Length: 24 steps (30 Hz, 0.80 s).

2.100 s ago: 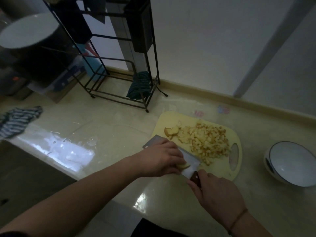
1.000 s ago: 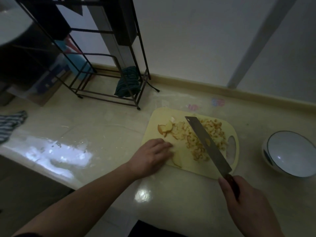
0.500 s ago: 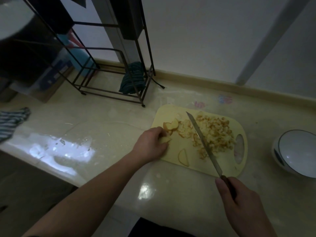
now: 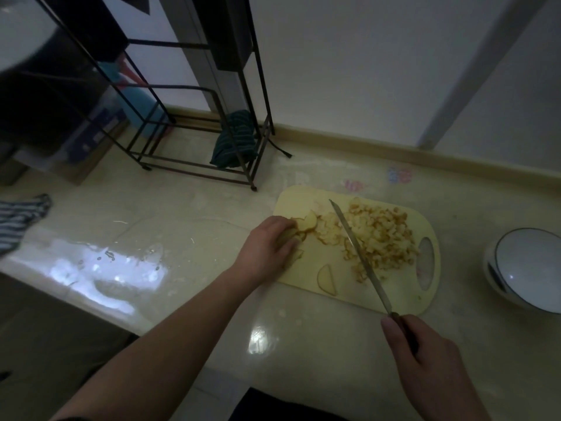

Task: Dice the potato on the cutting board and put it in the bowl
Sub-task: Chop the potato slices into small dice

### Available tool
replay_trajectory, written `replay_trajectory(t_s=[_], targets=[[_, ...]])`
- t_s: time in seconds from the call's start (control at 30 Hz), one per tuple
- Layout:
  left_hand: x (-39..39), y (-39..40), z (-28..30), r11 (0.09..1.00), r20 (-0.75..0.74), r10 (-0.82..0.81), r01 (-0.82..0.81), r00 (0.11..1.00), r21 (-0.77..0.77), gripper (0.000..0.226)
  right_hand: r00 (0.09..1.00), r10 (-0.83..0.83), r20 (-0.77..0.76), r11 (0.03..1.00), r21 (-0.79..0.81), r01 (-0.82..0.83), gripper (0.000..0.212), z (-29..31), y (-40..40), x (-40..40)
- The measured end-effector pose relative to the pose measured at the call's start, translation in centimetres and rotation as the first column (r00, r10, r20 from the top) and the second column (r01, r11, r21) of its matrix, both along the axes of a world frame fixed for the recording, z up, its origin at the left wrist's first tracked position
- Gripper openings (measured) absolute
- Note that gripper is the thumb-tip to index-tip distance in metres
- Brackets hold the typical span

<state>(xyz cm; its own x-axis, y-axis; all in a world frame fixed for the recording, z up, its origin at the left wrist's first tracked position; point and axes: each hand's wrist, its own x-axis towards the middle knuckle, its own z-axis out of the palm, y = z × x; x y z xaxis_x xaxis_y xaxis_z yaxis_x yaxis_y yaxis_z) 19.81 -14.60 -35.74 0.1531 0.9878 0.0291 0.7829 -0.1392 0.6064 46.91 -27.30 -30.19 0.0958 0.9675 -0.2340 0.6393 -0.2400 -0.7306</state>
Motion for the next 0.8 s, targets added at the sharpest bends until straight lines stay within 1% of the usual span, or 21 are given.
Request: replay_trajectory(t_s=[0.03, 0.1, 0.17, 0.2, 0.23, 0.33, 0.4, 0.5, 0.57, 0.6, 0.63, 0.67, 0.7, 0.77, 0.8], targets=[[-0.2, -0.3, -0.4, 0.999, -0.043, -0.033, 0.035, 0.999, 0.04, 0.045, 1.0, 0.003, -0.005, 1.0, -0.006, -0.003, 0.041, 0.1, 0.0, 0.0], [-0.3, -1.2, -1.3, 0.987, -0.211, -0.123, 0.143, 0.97, 0.08, 0.062, 1.0, 0.005, -0.022, 1.0, -0.005, -0.005, 0.042, 0.4, 0.1, 0.0], [-0.2, -1.4, -2.0, 0.959, -0.379, -0.259, 0.282, 0.888, 0.005, 0.07, 0.999, -0.003, -0.045, 1.0, -0.012, 0.003, 0.04, 0.7, 0.2, -0.1], [-0.1, -1.1, -2.3, 0.945, -0.422, -0.311, 0.323, 0.852, -0.044, 0.069, 0.998, -0.007, -0.059, 1.0, -0.019, 0.006, 0.04, 0.8, 0.1, -0.2], [0.1, -0.5, -2.5, 0.938, -0.436, -0.339, 0.336, 0.834, -0.085, 0.067, 0.997, -0.012, -0.072, 1.0, -0.025, 0.011, 0.039, 0.9, 0.1, -0.3], [0.6, 2.2, -2.6, 0.936, -0.43, -0.352, 0.318, 0.831, -0.152, 0.07, 0.995, -0.033, -0.093, 0.998, -0.048, 0.029, 0.039, 0.8, -0.1, -0.1], [0.9, 3.9, -2.4, 0.942, -0.436, -0.336, 0.302, 0.835, -0.147, 0.072, 0.996, -0.04, -0.084, 0.997, -0.062, 0.035, 0.042, 0.7, -0.3, 0.0], [1.2, 5.5, -2.2, 0.954, -0.472, -0.3, 0.265, 0.829, -0.141, 0.07, 0.996, -0.053, -0.072, 0.997, -0.06, 0.049, 0.036, 0.4, -0.6, 0.1], [1.6, 4.8, -1.9, 0.978, -0.434, -0.205, 0.198, 0.877, -0.063, 0.073, 0.992, -0.052, -0.118, 0.996, -0.085, 0.042, 0.04, 0.5, -0.7, 0.1], [2.1, 3.7, -1.6, 0.988, -0.371, -0.145, 0.156, 0.917, -0.001, 0.074, 0.984, -0.063, -0.166, 0.993, -0.106, 0.045, 0.046, 0.8, -0.7, 0.0], [2.6, 2.2, -1.3, 0.988, -0.297, -0.121, 0.144, 0.947, 0.058, 0.073, 0.966, -0.096, -0.242, 0.986, -0.153, 0.06, 0.055, 1.1, -0.6, -0.2], [3.3, 0.3, -1.2, 0.977, -0.242, -0.147, 0.179, 0.959, 0.112, 0.07, 0.924, -0.161, -0.347, 0.968, -0.236, 0.08, 0.062, 1.3, -0.5, -0.4], [4.0, -1.5, -1.3, 0.959, -0.226, -0.21, 0.245, 0.951, 0.143, 0.066, 0.856, -0.25, -0.453, 0.935, -0.344, 0.091, 0.063, 1.5, -0.3, -0.5], [4.7, -4.6, -1.8, 0.924, -0.245, -0.311, 0.353, 0.918, 0.149, 0.059, 0.716, -0.39, -0.579, 0.857, -0.513, 0.052, 0.052, 1.6, -0.1, -0.6], [4.6, -5.5, -2.3, 0.92, -0.238, -0.315, 0.357, 0.919, 0.159, 0.054, 0.684, -0.41, -0.603, 0.837, -0.547, 0.02, 0.048, 1.4, -0.1, -0.7]])
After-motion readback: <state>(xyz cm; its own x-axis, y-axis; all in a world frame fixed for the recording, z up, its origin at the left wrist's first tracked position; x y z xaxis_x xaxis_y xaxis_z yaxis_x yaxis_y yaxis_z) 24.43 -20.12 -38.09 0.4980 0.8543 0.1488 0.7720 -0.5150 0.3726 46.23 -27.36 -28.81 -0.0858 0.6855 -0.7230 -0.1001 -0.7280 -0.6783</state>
